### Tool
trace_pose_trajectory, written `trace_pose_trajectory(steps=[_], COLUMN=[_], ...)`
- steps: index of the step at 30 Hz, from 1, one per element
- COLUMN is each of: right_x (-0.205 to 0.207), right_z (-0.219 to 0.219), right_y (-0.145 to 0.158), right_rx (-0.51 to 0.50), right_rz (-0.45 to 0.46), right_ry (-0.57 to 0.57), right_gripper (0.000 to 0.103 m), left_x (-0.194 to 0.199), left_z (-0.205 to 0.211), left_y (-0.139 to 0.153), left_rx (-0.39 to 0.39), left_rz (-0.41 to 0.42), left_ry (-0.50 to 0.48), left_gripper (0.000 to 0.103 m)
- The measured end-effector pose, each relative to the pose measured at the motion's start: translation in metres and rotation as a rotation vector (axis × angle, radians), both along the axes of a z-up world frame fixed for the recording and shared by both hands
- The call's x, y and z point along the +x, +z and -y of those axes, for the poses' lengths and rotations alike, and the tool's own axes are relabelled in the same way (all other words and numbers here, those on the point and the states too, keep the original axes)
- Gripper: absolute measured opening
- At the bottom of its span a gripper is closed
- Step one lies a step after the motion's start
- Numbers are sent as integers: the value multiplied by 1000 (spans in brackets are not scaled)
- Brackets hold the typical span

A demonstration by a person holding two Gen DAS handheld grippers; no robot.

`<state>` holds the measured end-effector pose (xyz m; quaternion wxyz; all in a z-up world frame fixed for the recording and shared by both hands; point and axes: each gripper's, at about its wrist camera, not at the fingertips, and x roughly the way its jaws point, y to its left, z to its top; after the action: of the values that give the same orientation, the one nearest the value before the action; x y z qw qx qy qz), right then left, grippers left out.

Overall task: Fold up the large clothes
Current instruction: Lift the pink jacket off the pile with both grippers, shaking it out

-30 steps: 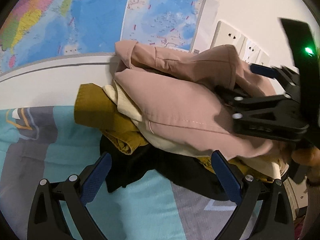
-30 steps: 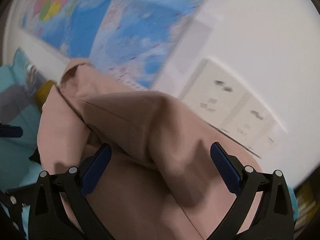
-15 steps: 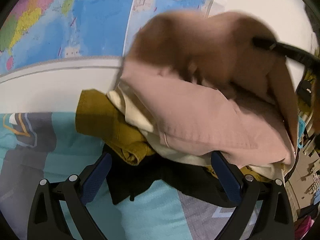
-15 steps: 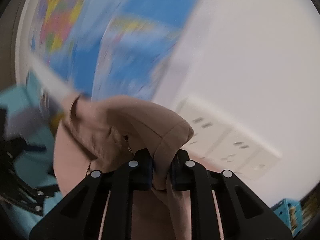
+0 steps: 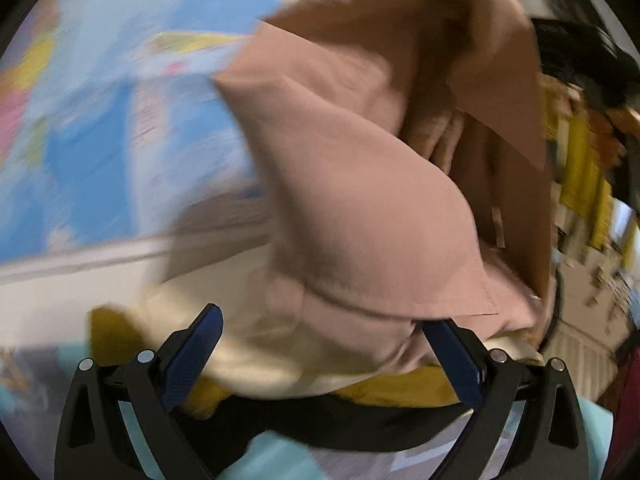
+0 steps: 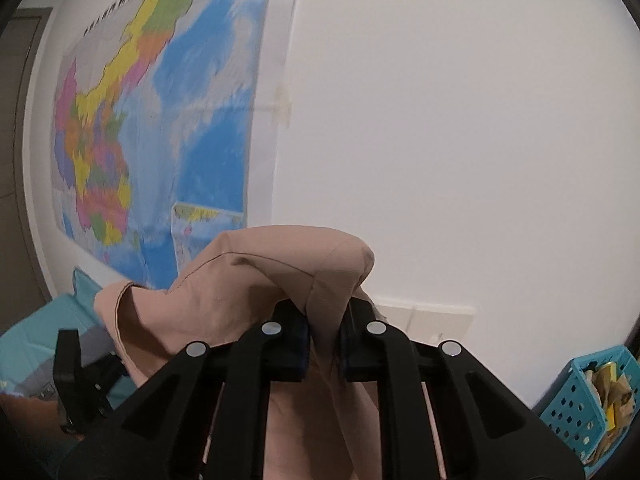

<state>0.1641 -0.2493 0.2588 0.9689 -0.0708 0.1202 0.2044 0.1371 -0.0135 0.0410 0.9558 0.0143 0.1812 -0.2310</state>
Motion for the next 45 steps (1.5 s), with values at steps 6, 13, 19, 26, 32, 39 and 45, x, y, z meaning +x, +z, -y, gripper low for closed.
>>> trace_pose_trajectory(steps=[6, 13, 19, 26, 32, 39, 45], right_x=[-16, -89, -186, -270, -320, -342, -212], right_z=[23, 56, 69, 71, 41, 0, -67], right_y=[5, 62, 125, 135, 93, 79, 28], right_rx=[21, 89, 124, 212, 290, 351, 367], right_rz=[-10, 119, 268, 267, 171, 156, -149], right_ry=[-19, -55, -19, 118, 325, 493, 474], right_gripper=[10, 9, 8, 8, 8, 8, 9], left_x=[14, -15, -73, -190, -289, -382, -302], left_z=[49, 38, 15, -46, -98, -124, -146], left_y=[-5, 74, 176, 248, 257, 262, 216], left_rx=[89, -62, -94, -64, 33, 172, 228], left_rz=[-28, 61, 213, 362, 404, 438, 183], left_ry=[-141, -151, -138, -25, 110, 261, 345], left_gripper=[12, 8, 8, 9, 9, 10, 10])
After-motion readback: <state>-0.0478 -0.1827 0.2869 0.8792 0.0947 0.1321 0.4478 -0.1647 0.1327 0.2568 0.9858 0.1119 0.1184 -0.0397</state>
